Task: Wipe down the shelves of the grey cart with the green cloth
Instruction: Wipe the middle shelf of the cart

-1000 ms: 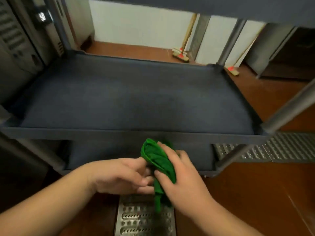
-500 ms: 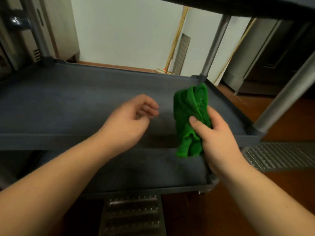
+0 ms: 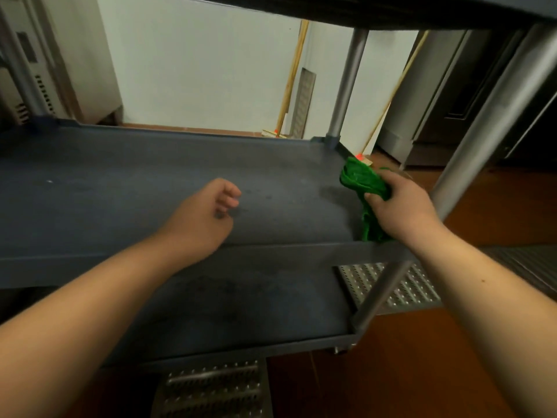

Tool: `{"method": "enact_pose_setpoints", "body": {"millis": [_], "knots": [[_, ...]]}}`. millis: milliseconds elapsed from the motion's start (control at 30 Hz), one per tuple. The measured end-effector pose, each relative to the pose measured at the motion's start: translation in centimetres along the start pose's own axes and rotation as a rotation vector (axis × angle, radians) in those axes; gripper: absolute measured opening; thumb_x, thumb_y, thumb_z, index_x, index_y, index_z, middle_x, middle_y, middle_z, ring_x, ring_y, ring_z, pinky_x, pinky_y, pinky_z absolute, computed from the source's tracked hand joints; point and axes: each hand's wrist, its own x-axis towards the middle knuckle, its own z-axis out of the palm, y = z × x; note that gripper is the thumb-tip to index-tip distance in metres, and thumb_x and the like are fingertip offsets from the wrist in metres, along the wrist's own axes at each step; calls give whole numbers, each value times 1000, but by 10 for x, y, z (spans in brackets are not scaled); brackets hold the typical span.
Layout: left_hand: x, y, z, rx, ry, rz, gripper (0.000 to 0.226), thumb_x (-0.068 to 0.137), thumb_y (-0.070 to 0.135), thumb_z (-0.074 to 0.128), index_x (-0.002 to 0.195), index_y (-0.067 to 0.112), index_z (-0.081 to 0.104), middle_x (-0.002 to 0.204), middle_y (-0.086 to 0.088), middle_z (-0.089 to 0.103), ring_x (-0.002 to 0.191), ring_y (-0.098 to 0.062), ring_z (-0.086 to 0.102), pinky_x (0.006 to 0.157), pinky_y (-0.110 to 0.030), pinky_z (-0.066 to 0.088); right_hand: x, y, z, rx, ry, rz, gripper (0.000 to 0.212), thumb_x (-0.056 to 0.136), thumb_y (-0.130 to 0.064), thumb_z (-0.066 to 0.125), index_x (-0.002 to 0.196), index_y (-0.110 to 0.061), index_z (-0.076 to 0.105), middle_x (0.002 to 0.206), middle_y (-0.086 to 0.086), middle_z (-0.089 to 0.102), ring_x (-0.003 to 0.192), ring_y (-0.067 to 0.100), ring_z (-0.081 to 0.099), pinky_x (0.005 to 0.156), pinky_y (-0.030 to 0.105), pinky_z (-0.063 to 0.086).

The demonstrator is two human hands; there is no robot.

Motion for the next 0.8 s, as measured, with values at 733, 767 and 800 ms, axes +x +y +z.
{"method": "enact_pose_setpoints", "body": {"millis": [733, 767, 800], "knots": [[-20, -42, -39, 346, 106, -15, 51, 95, 12, 46, 140, 29, 31, 143, -7, 42, 128, -27, 44, 104, -44, 38, 2, -4, 38, -312, -187, 119, 52, 95, -38, 56, 144, -21, 49, 139, 22, 43, 125, 43, 47, 108, 47, 39], [-20, -42, -40, 340, 102, -17, 52, 96, 13, 46, 142, 30, 29, 144, -6, 41, 130, -26, 42, 105, -44, 37, 0, -9, 40, -299, -192, 107, 52, 95, -37, 57, 143, -20, 50, 138, 22, 43, 126, 42, 47, 110, 45, 38], [-21, -43, -41, 335, 98, -22, 53, 96, 13, 46, 142, 32, 28, 145, -5, 40, 131, -26, 41, 105, -43, 36, -4, -17, 42, -288, -198, 86, 51, 95, -36, 58, 143, -19, 51, 137, 22, 44, 125, 42, 47, 110, 43, 37]]}}
